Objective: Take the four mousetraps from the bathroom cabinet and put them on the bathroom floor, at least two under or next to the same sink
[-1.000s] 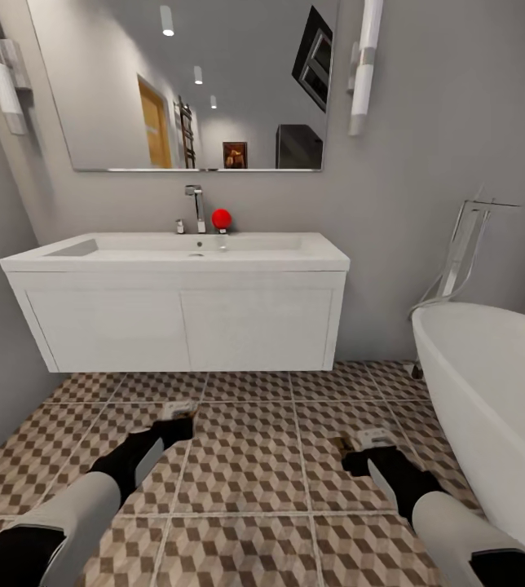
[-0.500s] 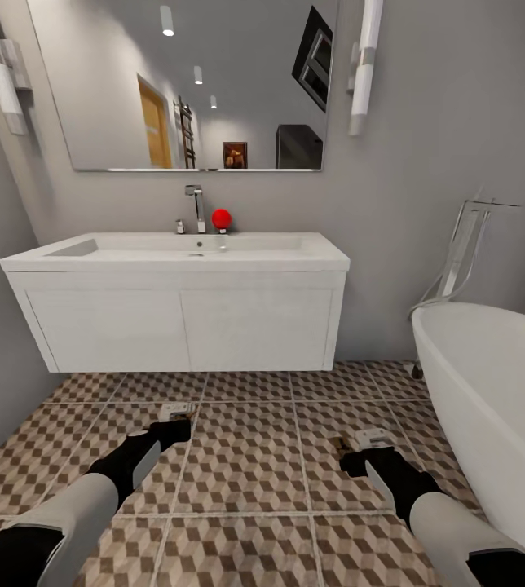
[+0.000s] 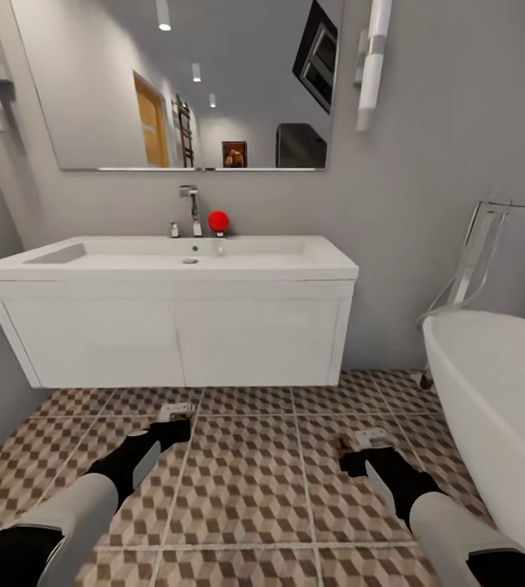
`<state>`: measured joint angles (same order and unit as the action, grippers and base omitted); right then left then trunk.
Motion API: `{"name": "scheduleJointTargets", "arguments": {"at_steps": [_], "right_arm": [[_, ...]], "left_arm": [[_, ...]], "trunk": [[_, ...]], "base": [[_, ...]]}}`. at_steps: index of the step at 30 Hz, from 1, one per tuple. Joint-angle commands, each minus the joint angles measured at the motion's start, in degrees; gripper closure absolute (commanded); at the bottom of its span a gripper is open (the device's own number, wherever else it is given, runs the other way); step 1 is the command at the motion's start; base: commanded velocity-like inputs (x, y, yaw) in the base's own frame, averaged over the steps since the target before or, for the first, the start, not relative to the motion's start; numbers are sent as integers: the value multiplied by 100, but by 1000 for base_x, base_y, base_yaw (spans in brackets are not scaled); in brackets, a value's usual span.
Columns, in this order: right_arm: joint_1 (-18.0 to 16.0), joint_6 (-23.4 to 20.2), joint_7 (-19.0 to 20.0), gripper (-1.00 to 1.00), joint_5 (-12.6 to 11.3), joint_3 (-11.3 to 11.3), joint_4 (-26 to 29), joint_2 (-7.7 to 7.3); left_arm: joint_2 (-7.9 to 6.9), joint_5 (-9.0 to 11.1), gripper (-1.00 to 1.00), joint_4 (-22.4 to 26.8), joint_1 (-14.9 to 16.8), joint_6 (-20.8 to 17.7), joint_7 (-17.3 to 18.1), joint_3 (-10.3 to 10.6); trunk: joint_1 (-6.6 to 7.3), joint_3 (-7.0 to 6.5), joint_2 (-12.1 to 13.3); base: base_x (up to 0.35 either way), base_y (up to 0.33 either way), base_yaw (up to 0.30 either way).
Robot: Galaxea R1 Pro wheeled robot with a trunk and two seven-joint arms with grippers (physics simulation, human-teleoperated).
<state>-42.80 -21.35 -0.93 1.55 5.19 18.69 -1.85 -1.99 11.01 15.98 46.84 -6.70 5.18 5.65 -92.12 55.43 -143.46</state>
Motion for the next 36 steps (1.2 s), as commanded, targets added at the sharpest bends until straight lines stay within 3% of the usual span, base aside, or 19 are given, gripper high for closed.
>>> {"name": "scheduleJointTargets", "arguments": {"at_steps": [1,20,27,36], "right_arm": [[-1,-11,-14,100,21,43,12,-3],[0,201,-188,100,20,52,-46,43],[-2,208,-188,100,27,52,-44,52],[-1,210,-188,100,38,51,-41,79]], "left_arm": [[-5,59,100,11,1,-32,0,48],[32,72,100,6,1,-97,21,58],[82,83,100,-308,1,-16,-603,55],[108,98,100,-539,1,-77,-653,47]], "trunk": [[-2,6,-2],[-2,6,-2],[-2,6,-2],[-2,6,-2]], "base": [[319,0,0],[47,0,0],[0,0,0],[0,0,0]]}}
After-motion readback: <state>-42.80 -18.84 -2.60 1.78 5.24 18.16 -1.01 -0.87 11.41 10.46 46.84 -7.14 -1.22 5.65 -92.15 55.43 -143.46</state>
